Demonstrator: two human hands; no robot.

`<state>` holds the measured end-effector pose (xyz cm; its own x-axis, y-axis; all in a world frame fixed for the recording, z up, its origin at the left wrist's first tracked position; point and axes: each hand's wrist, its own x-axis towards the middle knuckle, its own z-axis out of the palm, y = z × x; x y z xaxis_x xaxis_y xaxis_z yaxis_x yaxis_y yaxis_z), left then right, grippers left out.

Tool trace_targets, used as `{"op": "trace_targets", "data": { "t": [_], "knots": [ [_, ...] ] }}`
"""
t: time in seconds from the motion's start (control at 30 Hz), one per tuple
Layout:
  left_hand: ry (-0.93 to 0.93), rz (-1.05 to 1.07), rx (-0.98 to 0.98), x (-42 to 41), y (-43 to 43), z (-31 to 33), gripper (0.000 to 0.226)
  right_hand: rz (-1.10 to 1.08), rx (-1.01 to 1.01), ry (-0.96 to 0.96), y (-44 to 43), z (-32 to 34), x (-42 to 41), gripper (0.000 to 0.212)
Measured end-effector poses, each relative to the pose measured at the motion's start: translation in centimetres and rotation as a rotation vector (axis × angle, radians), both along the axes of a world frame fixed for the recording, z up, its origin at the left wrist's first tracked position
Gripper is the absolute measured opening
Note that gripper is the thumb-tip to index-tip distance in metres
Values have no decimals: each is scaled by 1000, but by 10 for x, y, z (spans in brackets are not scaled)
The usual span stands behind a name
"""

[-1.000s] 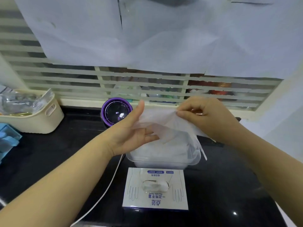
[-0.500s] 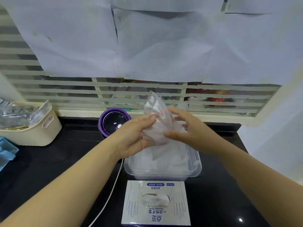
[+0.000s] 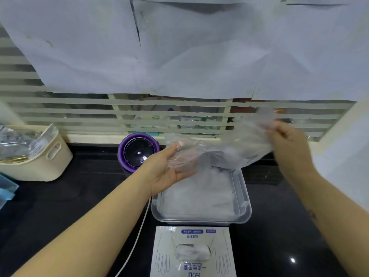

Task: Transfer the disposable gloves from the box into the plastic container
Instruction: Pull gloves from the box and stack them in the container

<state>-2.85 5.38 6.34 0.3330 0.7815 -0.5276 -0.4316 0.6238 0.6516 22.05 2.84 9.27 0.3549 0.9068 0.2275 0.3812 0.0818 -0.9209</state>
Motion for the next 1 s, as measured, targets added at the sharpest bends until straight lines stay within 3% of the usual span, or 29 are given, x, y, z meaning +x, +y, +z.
{"op": "trace_targets", "data": {
  "t": [0.07,0.13,0.23,0.33,0.43,0.53,0.67,0.83,0.93,1.0],
  "knots": [
    [51,-1,-34,-1,4,-9,31,-147,126,89,5,16,20,33],
    [77,-3,-78,1,7,-18,33,-184,205,2,8,32,30,31],
    [75,-5,-145,5,12,-29,36,26,241,-231,8,49,20,31],
    [97,15,-193,9,17,-36,34,322,104,-516,10,45,-7,26],
    [89,34,-278,14,16,-46,38,588,-227,-818,19,10,-32,37],
    [54,20,-366,15,11,-57,38,675,-483,-1046,23,-35,-49,57],
    [17,18,-443,12,4,-59,23,713,-556,-1168,26,-70,-57,67],
    [114,-15,-430,4,3,-54,28,815,-684,-1236,29,-93,-69,75],
    [254,-77,-298,-4,5,-51,29,870,-725,-1228,31,-104,-75,75],
    [355,-128,-126,-11,5,-44,44,899,-751,-1235,32,-108,-77,75]
  ]
}}
